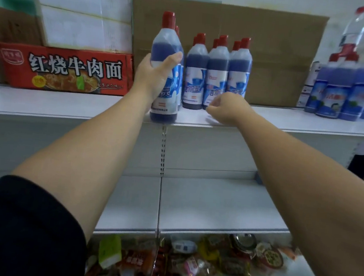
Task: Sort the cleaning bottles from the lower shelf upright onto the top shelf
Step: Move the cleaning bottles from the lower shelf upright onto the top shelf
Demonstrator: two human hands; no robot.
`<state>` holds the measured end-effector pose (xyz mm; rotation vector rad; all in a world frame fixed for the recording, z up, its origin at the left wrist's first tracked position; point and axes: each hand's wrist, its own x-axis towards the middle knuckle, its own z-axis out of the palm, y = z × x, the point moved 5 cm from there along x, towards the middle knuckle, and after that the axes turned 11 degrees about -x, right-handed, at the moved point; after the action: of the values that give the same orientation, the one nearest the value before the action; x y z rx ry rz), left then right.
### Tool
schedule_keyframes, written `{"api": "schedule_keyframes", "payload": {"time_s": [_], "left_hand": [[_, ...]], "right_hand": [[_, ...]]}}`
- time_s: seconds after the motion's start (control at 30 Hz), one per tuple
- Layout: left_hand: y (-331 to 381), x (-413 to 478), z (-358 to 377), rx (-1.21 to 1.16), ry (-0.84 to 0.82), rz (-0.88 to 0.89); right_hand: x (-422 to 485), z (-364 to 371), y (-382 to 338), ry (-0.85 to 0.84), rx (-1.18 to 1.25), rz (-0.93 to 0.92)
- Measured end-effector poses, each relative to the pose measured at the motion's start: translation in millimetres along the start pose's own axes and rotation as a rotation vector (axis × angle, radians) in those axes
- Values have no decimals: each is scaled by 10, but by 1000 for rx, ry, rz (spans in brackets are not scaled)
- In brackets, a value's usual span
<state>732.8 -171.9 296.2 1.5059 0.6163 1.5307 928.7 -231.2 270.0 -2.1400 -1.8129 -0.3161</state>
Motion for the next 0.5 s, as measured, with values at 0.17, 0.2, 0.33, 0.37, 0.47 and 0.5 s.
{"api": "schedule_keyframes", "payload": {"time_s": [0.17,0.2,0.33,0.37,0.47,0.5], "left_hand": [[61,-268,653,-47,-23,-37],[67,-334,817,-62,-25,-47],[110,-602,1556,-87,-90,-42],[128,-664,1744,-99,-105,-38],[139,-787,2284,-131,-148,-46],[135,-812,2459,-139,-161,-54]], "right_hand": [[-484,-194,672,-52,-209,45],[-580,-246,839,-58,-232,57],[-958,-460,1559,-68,-250,122],[-1052,-514,1741,-67,-253,138],[-1318,-624,2306,-84,-271,206],[-1400,-651,2492,-89,-271,234]]}}
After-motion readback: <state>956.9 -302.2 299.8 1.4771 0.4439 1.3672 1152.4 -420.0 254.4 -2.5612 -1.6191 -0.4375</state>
